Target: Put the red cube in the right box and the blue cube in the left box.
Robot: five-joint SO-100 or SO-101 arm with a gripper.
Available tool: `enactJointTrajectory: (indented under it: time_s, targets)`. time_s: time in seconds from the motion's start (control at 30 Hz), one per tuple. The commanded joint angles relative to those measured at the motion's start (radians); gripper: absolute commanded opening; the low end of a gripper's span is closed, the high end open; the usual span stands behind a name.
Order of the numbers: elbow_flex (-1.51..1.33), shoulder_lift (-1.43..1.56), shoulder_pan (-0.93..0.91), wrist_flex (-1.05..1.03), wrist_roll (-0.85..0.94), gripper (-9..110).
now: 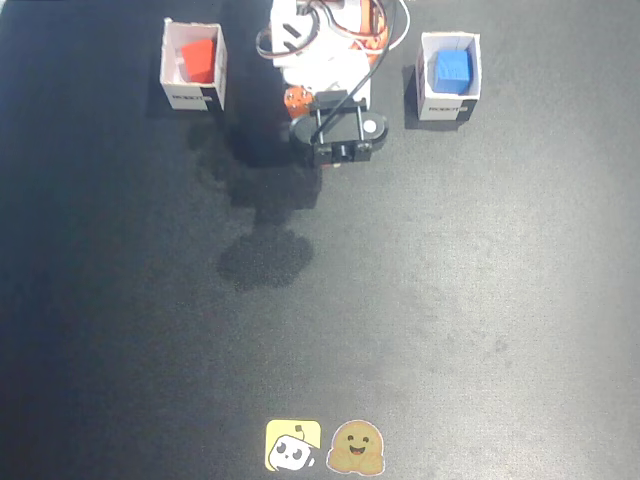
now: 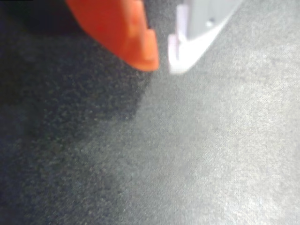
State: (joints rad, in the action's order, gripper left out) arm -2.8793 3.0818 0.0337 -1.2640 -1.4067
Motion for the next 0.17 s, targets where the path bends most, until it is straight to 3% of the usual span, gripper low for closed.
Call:
enactJointTrajectory:
  time_s: [0.0, 0.13]
  targets:
    - [0.006, 0.011, 0.005, 0.003, 0.005, 0]
    - [0.006, 0.011, 0.003, 0.003, 0.005, 0]
